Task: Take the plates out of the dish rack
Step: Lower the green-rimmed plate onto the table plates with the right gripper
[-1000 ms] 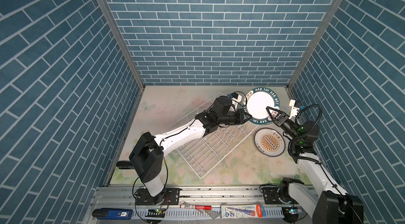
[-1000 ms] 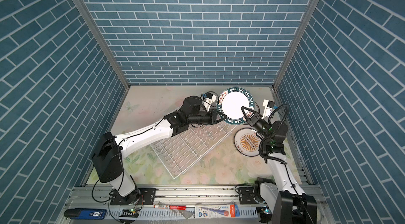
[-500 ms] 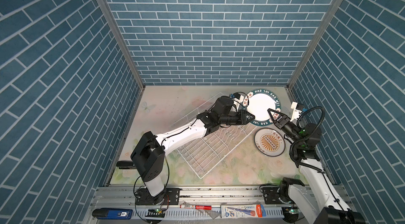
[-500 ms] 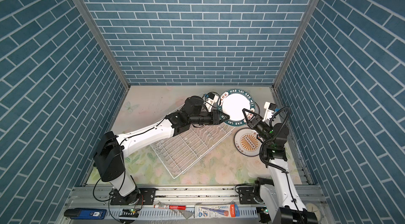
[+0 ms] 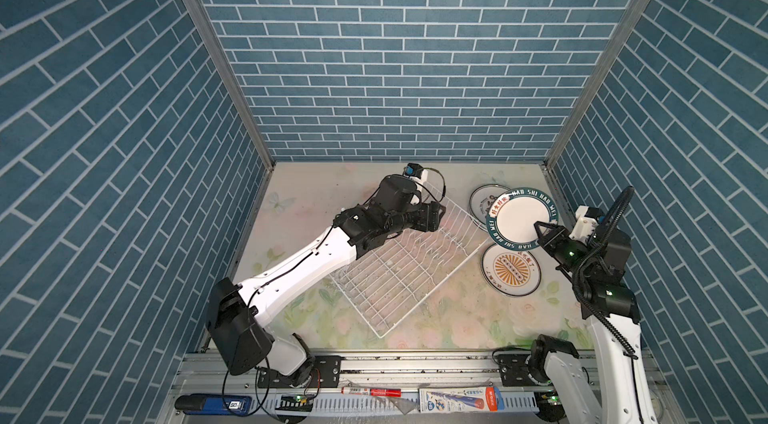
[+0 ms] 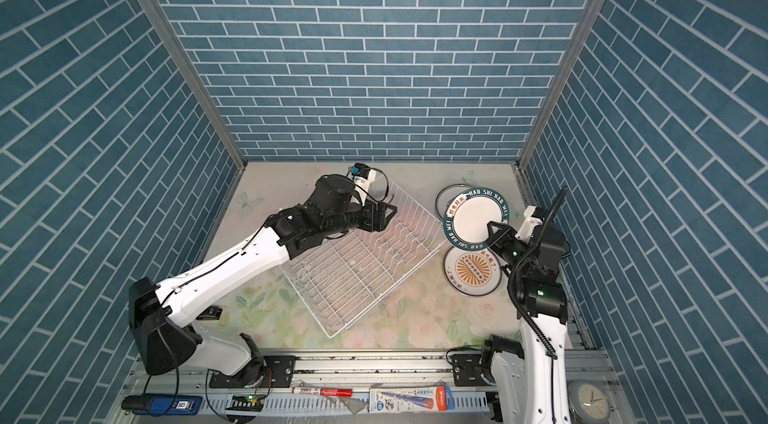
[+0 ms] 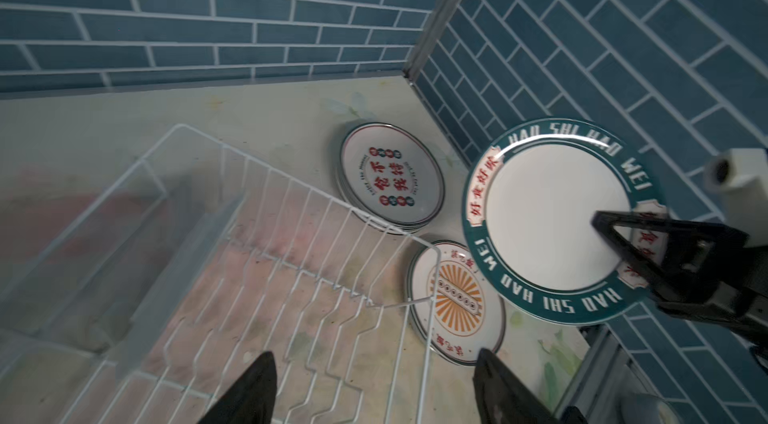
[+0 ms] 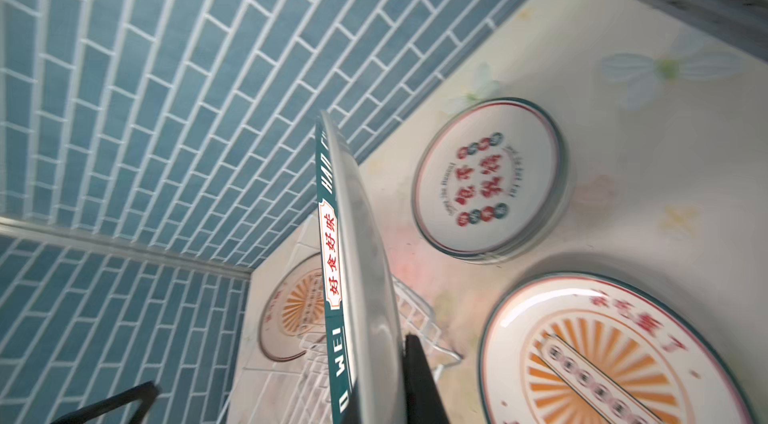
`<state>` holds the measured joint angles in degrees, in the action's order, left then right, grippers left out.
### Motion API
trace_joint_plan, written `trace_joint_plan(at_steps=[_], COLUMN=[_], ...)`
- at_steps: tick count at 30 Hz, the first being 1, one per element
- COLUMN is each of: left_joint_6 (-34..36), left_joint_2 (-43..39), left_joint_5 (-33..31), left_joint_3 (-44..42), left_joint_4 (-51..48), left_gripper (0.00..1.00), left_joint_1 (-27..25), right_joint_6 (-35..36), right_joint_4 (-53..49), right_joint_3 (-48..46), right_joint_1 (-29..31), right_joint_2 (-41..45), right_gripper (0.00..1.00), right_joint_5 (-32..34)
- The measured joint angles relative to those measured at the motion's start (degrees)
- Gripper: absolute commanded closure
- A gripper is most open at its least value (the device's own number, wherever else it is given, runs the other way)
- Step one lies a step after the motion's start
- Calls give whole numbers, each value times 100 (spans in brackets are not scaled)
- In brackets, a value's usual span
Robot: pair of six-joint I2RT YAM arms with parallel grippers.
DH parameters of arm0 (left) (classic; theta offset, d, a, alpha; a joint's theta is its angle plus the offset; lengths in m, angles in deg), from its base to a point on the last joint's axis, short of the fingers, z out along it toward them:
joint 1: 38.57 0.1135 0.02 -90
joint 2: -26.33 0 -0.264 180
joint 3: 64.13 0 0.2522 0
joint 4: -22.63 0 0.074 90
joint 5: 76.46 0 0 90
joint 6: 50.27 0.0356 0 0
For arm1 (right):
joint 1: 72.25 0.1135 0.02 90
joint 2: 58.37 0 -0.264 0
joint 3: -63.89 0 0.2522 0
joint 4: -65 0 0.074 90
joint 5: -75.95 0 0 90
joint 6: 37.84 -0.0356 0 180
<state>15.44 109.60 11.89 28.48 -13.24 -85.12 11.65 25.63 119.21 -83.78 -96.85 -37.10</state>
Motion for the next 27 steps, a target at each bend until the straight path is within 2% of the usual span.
trace_joint_plan(at_steps=[4, 9, 19, 27], left_joint_6=[555, 977, 1364, 1504], left_joint_2=[48, 225, 673, 1014], left_joint_5=[-1080, -1681, -1655, -1700], left_joint_3=[-13, -295, -551, -527], left_joint_4=[-551, -623, -417, -271], left_gripper=[16, 15, 15, 17], left_joint_1=[116, 223, 238, 238], right_joint_6=[138, 188, 195, 140], right_joint_4=[-1108, -1759, -1976, -1738], right_joint_3=[-92, -411, -975, -1169], right_joint_1=[-87, -92, -92, -92], right_joint_2=[216, 612, 671, 498], right_gripper=[100, 100, 100, 100], right_joint_5=[494, 811, 938, 1005])
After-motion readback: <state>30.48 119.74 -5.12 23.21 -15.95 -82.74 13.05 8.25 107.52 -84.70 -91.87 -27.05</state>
